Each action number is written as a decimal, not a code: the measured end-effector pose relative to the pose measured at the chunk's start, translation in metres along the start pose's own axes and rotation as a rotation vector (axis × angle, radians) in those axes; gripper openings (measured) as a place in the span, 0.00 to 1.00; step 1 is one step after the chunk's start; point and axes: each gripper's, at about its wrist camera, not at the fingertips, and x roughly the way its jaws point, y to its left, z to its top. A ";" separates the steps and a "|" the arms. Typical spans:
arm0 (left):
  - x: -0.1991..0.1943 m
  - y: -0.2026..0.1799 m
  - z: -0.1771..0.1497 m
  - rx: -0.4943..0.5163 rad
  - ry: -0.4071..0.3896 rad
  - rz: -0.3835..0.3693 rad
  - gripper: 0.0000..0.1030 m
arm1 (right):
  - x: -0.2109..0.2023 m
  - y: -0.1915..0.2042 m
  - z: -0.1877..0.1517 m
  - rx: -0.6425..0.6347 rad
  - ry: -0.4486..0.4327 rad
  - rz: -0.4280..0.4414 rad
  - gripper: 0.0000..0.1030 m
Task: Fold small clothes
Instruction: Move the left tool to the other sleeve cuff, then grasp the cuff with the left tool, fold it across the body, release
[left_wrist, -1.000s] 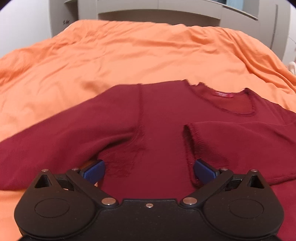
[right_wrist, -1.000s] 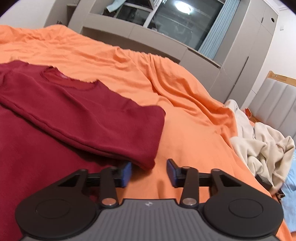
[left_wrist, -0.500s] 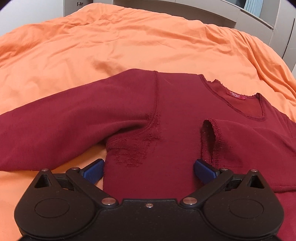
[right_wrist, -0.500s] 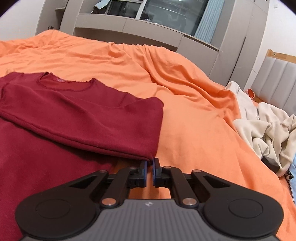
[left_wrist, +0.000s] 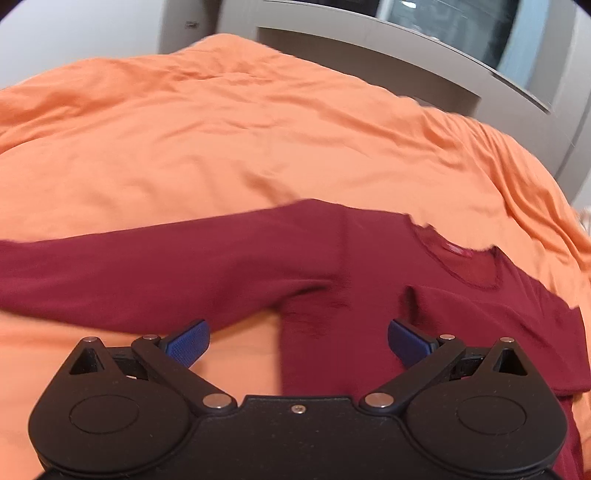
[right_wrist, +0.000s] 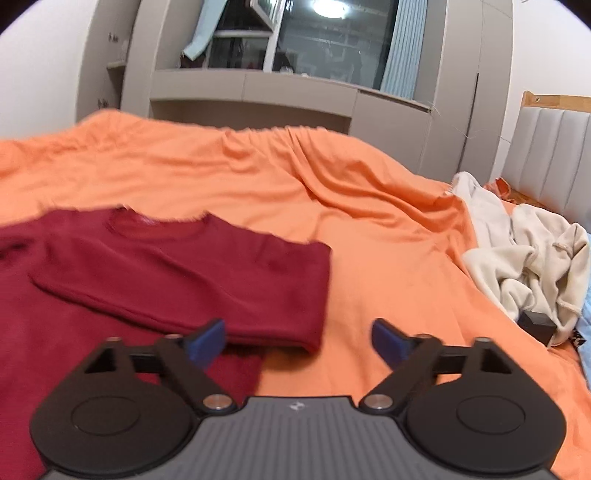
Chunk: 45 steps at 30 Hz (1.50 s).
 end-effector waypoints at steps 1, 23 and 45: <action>-0.008 0.010 0.000 -0.022 -0.003 0.001 0.99 | -0.006 0.002 0.002 0.004 -0.012 0.015 0.95; -0.095 0.230 0.004 -0.458 -0.189 0.234 0.99 | -0.059 0.070 -0.004 0.052 -0.053 0.266 1.00; -0.077 0.275 -0.008 -0.747 -0.324 0.274 0.13 | -0.043 0.077 -0.016 0.039 0.012 0.287 1.00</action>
